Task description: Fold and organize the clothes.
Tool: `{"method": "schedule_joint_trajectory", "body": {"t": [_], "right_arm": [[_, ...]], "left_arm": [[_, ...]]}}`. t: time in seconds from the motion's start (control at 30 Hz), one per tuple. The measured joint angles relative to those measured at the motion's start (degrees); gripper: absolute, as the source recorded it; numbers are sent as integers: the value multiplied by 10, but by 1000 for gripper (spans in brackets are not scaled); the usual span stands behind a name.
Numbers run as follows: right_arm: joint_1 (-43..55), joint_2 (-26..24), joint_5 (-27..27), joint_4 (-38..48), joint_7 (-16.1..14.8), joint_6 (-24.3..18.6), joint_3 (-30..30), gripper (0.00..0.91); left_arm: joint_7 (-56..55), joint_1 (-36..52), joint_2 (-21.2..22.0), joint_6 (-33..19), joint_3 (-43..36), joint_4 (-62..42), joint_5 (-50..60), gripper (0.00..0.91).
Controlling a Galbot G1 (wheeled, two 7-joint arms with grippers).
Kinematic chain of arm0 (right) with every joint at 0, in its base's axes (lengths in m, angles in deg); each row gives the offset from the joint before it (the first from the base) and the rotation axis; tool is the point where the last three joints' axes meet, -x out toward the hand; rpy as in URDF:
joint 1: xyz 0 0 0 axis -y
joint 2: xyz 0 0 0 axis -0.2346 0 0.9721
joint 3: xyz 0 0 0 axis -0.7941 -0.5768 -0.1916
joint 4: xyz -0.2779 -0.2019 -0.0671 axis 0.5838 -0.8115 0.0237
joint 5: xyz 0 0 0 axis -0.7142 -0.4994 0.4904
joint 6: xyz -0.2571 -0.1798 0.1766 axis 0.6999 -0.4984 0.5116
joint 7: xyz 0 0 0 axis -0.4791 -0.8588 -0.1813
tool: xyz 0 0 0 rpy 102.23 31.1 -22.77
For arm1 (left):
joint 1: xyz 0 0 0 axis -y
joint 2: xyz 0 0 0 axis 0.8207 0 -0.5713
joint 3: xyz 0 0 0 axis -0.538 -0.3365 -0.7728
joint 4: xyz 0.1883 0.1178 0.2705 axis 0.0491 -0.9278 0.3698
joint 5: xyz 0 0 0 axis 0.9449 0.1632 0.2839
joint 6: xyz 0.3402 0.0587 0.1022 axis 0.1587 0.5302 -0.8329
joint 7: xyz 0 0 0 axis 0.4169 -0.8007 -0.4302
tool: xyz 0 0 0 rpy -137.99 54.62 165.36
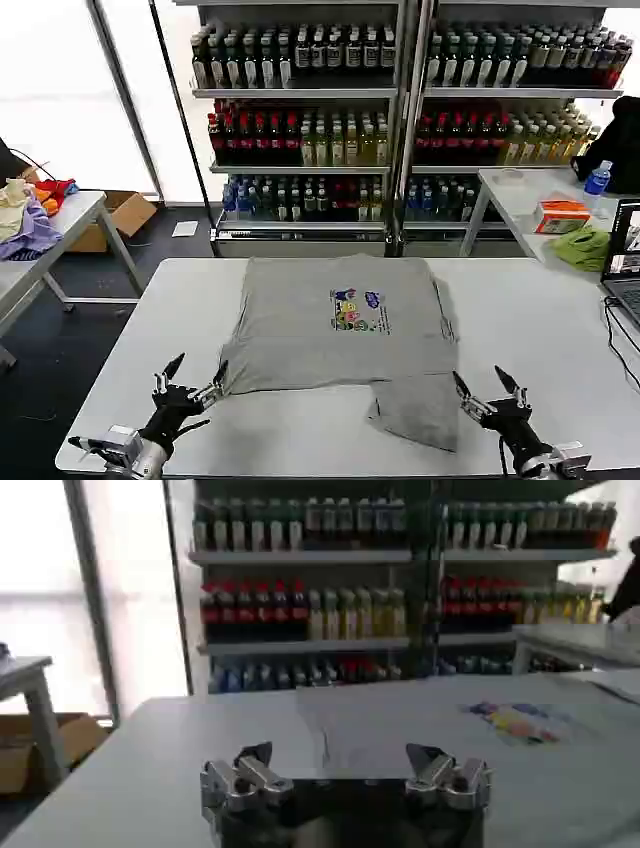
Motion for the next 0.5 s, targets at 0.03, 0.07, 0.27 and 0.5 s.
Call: {"method": "schedule_joint_trajectory", "body": {"t": [0.03,0.07,0.27,0.5], "right_arm": [[-1,0,-3,-2,6,10,-6,907],[-3,0,-5,-4,12,19,-12,907],[-9,4,-5,-12,40,62,-35,907],[-11,12,-3,-15,59,86,-56,907]], "left_arm": [[-1,2,-8,8,-4,-3,-6,907],[-2,5,-16,17,-8,-6,-12,907],[-9,22,-42,55,-28,-24,-36,907],[-18,48,-56,78,-44,-44,-58,907]]}}
